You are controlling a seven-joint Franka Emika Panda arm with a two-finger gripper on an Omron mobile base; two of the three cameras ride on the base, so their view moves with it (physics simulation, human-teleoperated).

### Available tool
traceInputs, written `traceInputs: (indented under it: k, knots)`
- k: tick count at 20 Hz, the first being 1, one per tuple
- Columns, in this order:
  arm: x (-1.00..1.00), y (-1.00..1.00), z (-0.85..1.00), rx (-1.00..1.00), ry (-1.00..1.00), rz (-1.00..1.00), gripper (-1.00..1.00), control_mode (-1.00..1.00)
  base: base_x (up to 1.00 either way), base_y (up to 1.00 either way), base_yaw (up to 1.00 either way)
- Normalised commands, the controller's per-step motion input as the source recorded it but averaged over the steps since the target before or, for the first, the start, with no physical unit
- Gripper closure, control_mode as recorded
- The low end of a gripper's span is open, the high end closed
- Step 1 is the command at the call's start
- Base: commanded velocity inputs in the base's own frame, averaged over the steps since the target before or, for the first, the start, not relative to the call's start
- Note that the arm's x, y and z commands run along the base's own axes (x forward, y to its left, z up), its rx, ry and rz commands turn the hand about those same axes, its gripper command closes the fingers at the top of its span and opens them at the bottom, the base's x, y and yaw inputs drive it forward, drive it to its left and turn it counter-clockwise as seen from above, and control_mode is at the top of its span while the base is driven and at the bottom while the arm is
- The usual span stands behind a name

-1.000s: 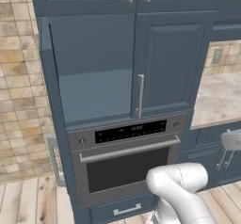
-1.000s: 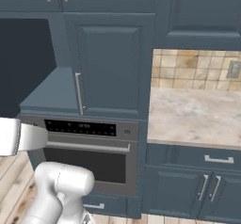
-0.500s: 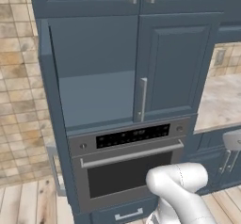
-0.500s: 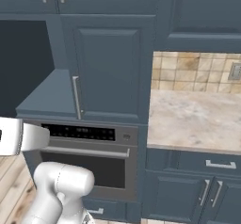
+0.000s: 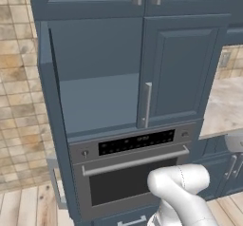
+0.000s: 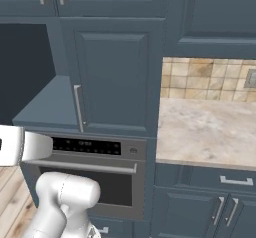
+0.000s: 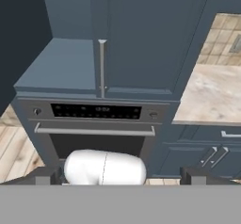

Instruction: Close all open cabinet doors.

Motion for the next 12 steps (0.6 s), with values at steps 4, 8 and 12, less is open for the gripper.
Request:
traceInputs:
  k: [4, 8, 12]
  knots:
    - [0.0, 0.0, 0.0, 0.0, 0.0, 0.0, -1.0, 1.0, 0.29, 0.0, 0.0]
    - [0.0, 0.0, 0.0, 0.0, 0.0, 0.0, -1.0, 1.0, 0.02, 0.0, 0.0]
    - [0.0, 0.0, 0.0, 0.0, 0.0, 0.0, -1.0, 1.0, 0.0, 0.0, 0.0]
